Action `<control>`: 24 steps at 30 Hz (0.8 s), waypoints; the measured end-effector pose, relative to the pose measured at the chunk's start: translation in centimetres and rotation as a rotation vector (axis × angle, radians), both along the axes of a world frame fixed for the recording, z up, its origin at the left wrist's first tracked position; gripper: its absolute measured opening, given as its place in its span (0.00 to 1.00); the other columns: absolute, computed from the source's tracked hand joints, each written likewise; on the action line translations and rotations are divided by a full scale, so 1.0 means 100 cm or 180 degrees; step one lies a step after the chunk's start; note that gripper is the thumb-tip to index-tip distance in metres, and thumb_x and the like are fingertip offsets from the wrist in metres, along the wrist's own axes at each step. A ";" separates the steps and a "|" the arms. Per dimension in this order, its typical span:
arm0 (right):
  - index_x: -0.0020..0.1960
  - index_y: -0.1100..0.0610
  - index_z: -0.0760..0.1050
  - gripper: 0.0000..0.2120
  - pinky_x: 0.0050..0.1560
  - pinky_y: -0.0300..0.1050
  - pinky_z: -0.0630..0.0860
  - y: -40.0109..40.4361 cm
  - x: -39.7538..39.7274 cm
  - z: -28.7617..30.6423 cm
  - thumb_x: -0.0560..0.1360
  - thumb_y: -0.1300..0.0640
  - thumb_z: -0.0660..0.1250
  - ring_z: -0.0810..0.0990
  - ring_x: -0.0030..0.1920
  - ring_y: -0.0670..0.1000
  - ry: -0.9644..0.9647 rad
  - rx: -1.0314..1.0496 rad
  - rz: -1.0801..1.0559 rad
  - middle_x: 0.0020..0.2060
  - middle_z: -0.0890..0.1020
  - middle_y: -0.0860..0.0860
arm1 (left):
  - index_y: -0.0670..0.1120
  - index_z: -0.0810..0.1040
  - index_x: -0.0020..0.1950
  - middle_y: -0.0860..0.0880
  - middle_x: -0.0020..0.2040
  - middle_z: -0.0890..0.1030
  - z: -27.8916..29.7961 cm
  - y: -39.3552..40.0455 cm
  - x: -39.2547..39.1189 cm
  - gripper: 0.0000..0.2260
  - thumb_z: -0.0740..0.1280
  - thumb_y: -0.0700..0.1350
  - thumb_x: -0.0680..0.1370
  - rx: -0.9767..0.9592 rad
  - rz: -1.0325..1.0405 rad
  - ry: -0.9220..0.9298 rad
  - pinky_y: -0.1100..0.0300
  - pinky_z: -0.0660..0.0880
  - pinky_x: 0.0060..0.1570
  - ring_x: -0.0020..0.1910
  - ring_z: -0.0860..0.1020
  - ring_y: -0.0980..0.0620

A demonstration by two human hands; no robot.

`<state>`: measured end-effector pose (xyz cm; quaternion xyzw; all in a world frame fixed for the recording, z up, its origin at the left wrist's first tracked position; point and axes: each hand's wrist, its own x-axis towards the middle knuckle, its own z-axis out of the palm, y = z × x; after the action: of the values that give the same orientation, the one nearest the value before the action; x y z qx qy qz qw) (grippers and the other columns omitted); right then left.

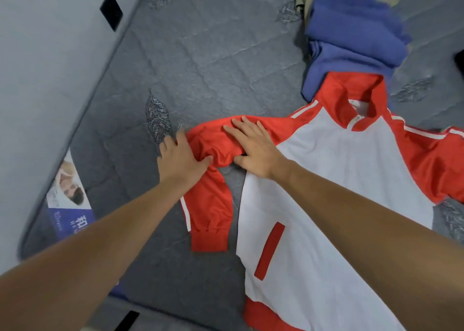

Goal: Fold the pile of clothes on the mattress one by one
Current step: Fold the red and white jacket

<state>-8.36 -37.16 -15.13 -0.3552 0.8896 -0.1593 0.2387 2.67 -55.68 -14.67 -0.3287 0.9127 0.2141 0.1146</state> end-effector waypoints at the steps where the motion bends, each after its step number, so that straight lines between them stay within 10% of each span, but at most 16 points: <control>1: 0.82 0.47 0.61 0.40 0.81 0.55 0.41 -0.001 -0.006 0.002 0.69 0.46 0.60 0.51 0.83 0.55 -0.0077 -0.0086 -0.0044 0.82 0.60 0.51 | 0.43 0.67 0.72 0.38 0.68 0.74 -0.001 -0.003 -0.001 0.39 0.78 0.61 0.70 0.0176 0.0294 -0.0013 0.41 0.73 0.65 0.70 0.70 0.35; 9: 0.63 0.48 0.78 0.19 0.63 0.52 0.74 -0.034 -0.061 0.014 0.77 0.40 0.70 0.79 0.61 0.58 -0.0458 0.0518 -0.0280 0.58 0.83 0.53 | 0.42 0.85 0.54 0.47 0.46 0.86 -0.002 -0.065 0.009 0.12 0.80 0.43 0.73 0.2476 0.0806 0.0707 0.62 0.81 0.43 0.42 0.82 0.55; 24: 0.48 0.53 0.81 0.06 0.48 0.44 0.73 -0.143 -0.097 0.046 0.75 0.51 0.76 0.79 0.44 0.49 -0.1465 0.0616 0.0052 0.43 0.83 0.49 | 0.48 0.89 0.51 0.49 0.46 0.88 0.036 -0.202 -0.010 0.15 0.82 0.51 0.67 0.2210 -0.0623 -0.0961 0.57 0.81 0.51 0.46 0.86 0.50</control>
<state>-18.07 -51.42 -10.57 -0.2923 0.8200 -0.1481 0.4693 1.68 -75.84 -11.07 -0.2096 0.7859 0.4474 0.3719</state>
